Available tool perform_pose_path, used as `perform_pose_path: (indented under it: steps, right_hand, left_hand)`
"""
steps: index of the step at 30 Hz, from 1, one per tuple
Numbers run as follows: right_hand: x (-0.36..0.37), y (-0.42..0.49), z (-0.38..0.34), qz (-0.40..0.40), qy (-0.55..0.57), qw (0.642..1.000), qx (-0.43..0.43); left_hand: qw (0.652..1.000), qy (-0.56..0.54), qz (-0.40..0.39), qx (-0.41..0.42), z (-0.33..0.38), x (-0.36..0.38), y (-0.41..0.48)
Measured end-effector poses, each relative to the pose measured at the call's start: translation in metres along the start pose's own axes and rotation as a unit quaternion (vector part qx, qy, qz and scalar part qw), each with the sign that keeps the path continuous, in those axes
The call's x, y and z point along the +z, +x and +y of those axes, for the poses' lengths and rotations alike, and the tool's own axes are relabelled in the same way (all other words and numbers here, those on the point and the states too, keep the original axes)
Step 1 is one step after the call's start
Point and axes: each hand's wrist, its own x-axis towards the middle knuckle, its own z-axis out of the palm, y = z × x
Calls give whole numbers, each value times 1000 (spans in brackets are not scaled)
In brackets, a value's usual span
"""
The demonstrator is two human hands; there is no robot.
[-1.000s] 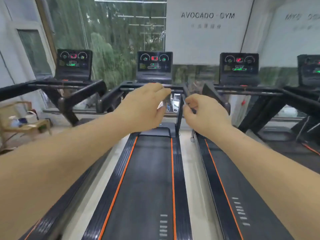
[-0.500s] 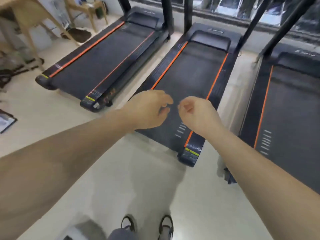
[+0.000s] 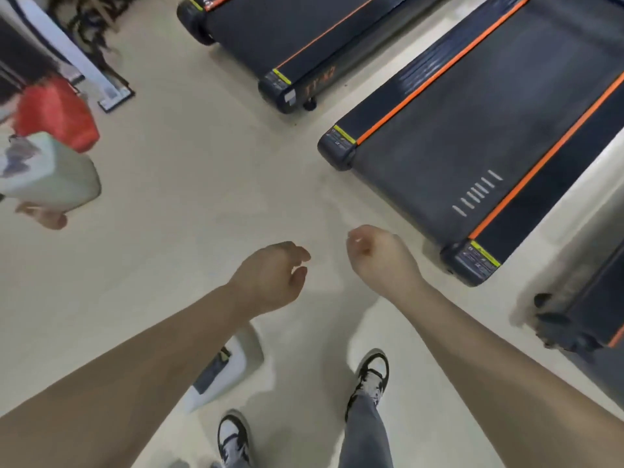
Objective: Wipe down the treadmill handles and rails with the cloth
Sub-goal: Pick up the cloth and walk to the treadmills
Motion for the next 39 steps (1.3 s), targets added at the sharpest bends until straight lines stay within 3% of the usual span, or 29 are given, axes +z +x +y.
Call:
perform_pose_path:
  steps: [6, 11, 18, 21, 26, 29, 33, 36, 39]
  right_hand:
    - [155, -19, -68, -74, 25, 997, 0]
    - [272, -8, -106, -153, 10, 988, -29]
    - [395, -2, -93, -258, -15, 966, -29]
    - [449, 3, -77, -291, 12, 957, -4]
    - [523, 17, -44, -329, 44, 942, 49]
    - [552, 28, -27, -319, 72, 941, 92]
    - [557, 37, -10, -321, 96, 931, 146]
    - [528, 40, -13, -321, 114, 924, 173]
    - [470, 45, -30, -324, 147, 910, 212]
  left_hand:
    - [995, -60, -5, -75, -135, 25, -87]
    - [982, -32, -31, -183, -247, 57, -131]
    - [951, -1, -90, -297, -348, 134, -176]
    - [933, -35, -130, -333, -381, 185, -177]
    - [906, -89, -127, -393, -438, 264, -170]
    - [886, -118, -119, -433, -464, 299, -169]
    - [872, -59, -99, -475, -466, 322, -168]
    - [862, -181, -63, -469, -430, 299, -151]
    - [840, -328, -10, -431, -365, 229, -116]
